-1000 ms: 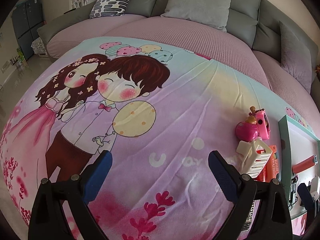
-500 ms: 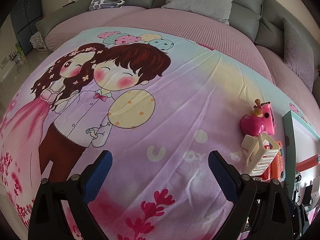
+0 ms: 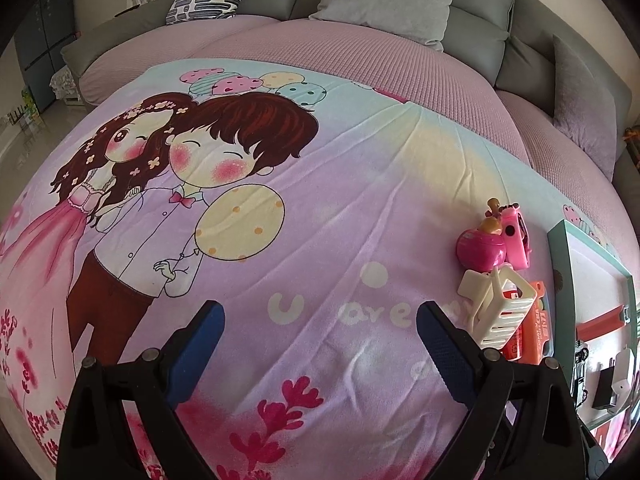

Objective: Organize rigid objects
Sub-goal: 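Grasp the white claw clip with the left tool while the right tool grasps the patterned gold bar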

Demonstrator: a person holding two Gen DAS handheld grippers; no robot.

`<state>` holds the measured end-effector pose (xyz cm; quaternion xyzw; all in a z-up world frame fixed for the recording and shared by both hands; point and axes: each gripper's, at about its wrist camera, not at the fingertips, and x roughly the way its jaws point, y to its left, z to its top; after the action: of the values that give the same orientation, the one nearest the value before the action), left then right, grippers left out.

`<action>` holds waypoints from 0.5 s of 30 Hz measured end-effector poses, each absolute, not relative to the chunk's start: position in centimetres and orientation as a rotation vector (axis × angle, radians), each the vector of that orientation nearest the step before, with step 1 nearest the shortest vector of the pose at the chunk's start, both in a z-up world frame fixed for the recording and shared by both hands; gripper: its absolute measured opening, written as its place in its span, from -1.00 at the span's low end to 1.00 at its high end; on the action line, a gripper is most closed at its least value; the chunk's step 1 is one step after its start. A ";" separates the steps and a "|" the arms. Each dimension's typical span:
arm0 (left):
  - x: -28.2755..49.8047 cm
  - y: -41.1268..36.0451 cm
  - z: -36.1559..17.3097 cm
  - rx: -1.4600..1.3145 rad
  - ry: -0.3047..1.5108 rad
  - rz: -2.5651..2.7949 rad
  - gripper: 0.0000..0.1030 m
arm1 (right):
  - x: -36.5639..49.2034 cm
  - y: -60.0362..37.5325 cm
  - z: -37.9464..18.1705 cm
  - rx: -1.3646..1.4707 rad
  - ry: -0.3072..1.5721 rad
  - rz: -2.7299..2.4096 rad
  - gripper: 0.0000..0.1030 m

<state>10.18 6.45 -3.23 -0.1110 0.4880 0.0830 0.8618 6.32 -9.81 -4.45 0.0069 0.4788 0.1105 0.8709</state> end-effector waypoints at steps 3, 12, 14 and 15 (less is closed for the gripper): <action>10.2 6.0 -2.8 -0.235 1.009 0.149 0.88 | 6.2 -9.6 -4.4 0.016 0.999 0.254 -0.55; 10.4 4.5 -2.3 -0.225 0.990 0.067 0.88 | 5.8 -10.7 -3.5 0.053 0.981 0.265 -0.56; 10.4 4.4 -2.2 -0.227 0.987 0.063 0.88 | 5.7 -10.9 -3.1 0.056 0.974 0.269 -0.56; 10.3 4.5 -2.2 -0.230 0.984 0.062 0.88 | 5.6 -11.0 -2.9 0.060 0.968 0.268 -0.56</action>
<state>10.33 4.46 -2.19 -0.1100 0.4711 0.0298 0.8747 5.59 -10.99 -2.94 0.0287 0.4640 0.1285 0.8760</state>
